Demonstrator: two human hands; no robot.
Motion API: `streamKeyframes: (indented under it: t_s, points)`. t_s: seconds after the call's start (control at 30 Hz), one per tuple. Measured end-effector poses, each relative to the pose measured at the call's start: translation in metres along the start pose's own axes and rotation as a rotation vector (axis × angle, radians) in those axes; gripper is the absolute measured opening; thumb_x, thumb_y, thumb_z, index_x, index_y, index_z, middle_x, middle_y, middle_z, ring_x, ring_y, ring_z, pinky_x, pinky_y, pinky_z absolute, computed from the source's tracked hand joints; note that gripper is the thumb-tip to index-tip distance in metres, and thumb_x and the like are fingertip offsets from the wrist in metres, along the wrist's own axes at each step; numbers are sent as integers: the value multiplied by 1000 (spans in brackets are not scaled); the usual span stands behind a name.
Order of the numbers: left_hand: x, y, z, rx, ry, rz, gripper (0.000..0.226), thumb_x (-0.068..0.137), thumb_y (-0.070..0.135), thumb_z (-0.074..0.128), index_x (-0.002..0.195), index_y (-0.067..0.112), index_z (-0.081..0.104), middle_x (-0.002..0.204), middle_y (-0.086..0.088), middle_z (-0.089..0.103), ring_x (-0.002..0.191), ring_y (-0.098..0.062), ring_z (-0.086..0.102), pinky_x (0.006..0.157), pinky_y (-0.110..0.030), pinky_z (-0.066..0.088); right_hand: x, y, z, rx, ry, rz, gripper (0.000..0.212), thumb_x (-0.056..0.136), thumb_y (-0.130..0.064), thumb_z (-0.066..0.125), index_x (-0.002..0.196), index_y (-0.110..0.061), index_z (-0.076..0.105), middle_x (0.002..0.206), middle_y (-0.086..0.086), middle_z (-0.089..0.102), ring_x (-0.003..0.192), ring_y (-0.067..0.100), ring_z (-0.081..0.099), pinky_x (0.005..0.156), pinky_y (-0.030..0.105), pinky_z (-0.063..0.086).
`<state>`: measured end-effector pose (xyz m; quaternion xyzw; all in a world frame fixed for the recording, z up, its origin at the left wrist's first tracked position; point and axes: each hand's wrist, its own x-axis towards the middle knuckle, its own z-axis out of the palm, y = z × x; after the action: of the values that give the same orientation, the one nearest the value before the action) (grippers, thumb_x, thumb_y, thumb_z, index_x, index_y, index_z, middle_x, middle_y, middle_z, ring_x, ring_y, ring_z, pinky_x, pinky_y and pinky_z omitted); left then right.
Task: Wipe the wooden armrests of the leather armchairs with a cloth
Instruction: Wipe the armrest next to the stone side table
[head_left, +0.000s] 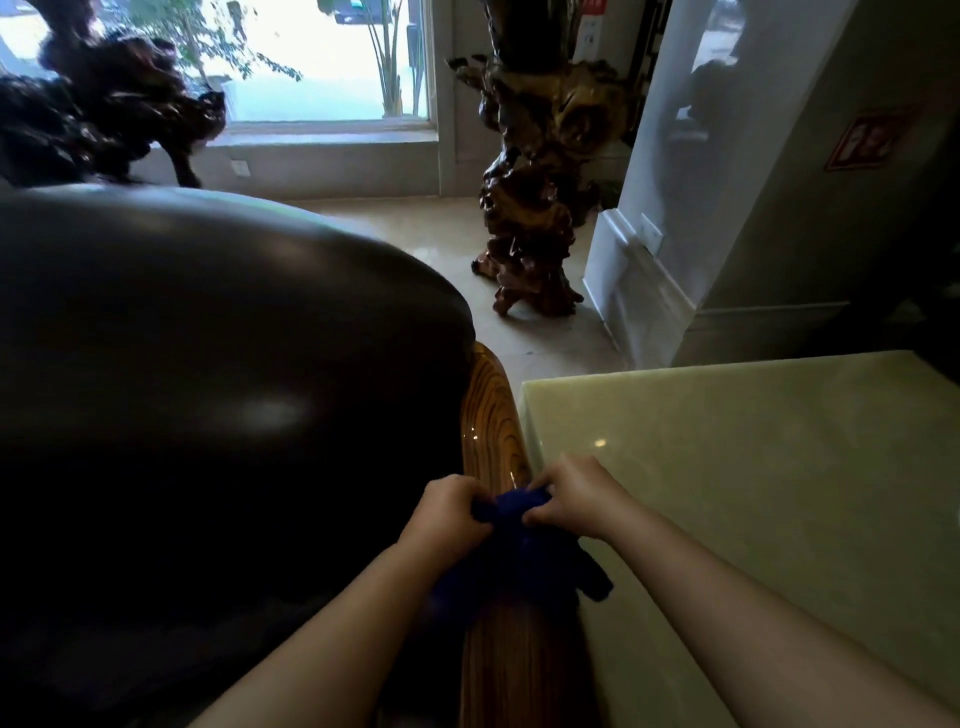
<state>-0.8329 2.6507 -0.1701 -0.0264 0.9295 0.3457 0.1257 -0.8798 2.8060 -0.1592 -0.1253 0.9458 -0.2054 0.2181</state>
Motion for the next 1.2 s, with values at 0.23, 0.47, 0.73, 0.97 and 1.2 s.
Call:
streamKeyframes:
  t_s: [0.23,0.47,0.73,0.97,1.2]
  points:
    - [-44,55,-110,-130,-75,-54,26,72,8,71,97,13,67,100,-9,67,83,-16,62,59,-20,51,-59,-66,-98,52,-4,-95,36,69,-30,75,102,-17,68,99,6,69,84,17,63,67,27,53]
    - [-147,123,-249,-240,-31,-13,20,70,-1,68,88,9,70,77,-3,64,66,-12,59,58,-22,49,-152,-179,-210,104,-41,-239,43,71,-18,72,112,-20,61,95,1,61,86,20,64,74,33,58]
    - [-300,122,-383,-331,26,15,24,57,7,69,80,10,74,71,-1,70,66,-15,65,60,-23,51,-248,-330,-250,60,-56,-421,30,70,-21,77,97,-20,65,82,0,64,77,16,63,57,21,55]
    - [-454,76,-465,-316,211,-85,15,69,1,68,78,11,73,64,4,71,57,-3,64,51,-14,50,-332,-477,-220,-19,-138,-628,26,72,-18,75,97,-15,67,81,6,65,75,19,64,70,36,57]
    - [-631,-18,-527,-332,298,-279,22,77,1,65,94,12,68,97,-7,69,87,-16,66,77,-30,56,-418,-628,-126,-98,-220,-828,27,73,-21,75,98,-13,68,93,8,66,84,21,64,75,36,56]
